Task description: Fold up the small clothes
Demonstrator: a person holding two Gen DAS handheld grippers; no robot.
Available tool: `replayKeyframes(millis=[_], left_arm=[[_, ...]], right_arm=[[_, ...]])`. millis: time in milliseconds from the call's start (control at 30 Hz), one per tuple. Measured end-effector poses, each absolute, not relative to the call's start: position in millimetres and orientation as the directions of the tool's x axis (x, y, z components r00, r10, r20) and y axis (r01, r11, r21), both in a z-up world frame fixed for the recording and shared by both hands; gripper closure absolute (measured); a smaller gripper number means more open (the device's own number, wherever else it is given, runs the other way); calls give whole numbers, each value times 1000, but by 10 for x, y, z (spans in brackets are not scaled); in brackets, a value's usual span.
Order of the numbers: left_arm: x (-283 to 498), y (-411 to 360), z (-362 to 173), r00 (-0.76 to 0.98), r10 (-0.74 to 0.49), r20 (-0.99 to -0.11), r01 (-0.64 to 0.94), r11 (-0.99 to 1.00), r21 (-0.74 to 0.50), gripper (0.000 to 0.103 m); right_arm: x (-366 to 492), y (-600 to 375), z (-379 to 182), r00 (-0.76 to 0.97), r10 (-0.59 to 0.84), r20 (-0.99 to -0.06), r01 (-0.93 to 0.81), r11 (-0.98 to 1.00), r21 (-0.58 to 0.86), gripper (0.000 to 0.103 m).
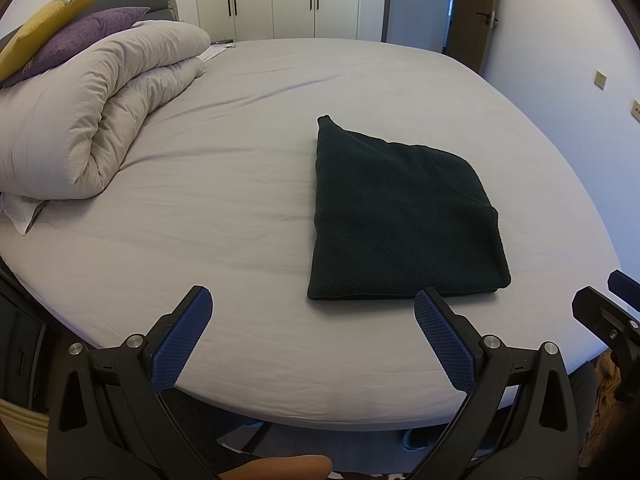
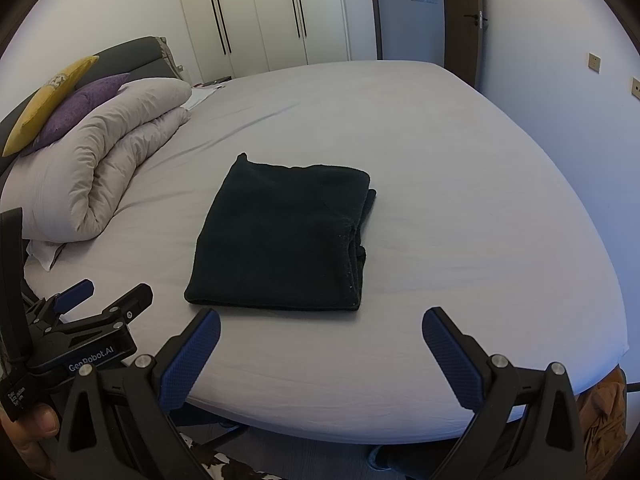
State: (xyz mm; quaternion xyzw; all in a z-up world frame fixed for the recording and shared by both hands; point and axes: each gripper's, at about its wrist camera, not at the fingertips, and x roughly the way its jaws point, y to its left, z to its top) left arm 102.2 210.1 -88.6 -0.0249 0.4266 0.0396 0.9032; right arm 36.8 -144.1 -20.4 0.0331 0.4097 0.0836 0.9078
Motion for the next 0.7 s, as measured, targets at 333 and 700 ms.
replayKeyframes(millis=[333,700], left_arm=[[1023,2102,-887,632,50,-773,-94,995,-12,0],[984,2139,-832,648,40,-761,-101,994,-34,0]], right_arm=[[353,-1416,-229,649,178,-740,-130,984,124,0],[316,-1430,-190,653,167,-738,-130,986,108,0]])
